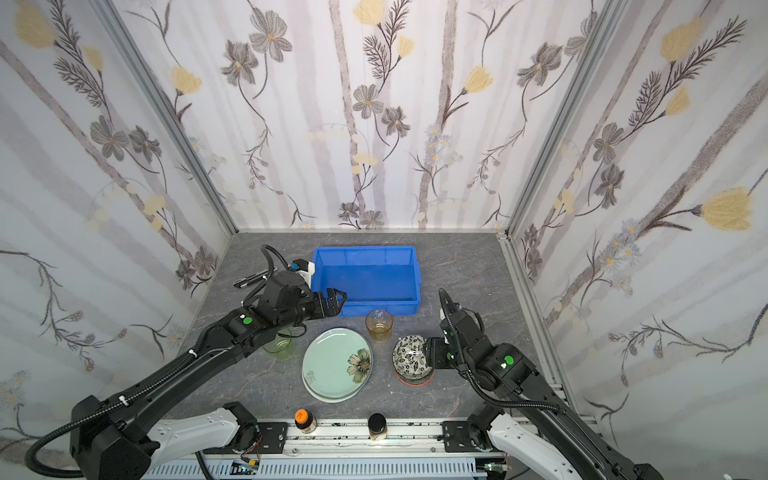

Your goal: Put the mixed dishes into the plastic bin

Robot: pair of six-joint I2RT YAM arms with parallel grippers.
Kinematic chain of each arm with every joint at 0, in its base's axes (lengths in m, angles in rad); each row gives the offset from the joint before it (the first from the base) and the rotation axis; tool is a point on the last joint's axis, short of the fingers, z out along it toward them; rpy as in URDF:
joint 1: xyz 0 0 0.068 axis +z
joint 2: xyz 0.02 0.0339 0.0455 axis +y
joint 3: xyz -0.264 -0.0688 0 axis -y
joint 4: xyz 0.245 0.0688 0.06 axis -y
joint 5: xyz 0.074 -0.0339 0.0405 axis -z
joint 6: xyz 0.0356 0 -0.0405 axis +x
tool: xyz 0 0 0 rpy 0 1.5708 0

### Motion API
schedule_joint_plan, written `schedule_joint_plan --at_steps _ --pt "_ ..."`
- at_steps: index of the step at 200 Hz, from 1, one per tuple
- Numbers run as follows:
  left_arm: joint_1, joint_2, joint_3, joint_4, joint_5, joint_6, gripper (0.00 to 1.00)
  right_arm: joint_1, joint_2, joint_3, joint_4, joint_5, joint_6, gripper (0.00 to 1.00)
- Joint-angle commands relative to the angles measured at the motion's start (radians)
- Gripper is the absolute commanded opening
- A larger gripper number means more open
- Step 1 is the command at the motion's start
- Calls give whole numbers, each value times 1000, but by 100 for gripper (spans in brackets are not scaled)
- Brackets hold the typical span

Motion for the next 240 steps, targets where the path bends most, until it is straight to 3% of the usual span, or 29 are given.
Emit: schedule_joint_plan --at_steps 1,88,240 --pt "0 19 10 48 22 -3 100 13 20 8 20 39 34 64" --pt "-1 43 -7 64 28 -19 100 37 64 -7 33 39 41 52" --pt "1 -3 -131 29 5 -115 100 116 239 161 95 48 -37 52"
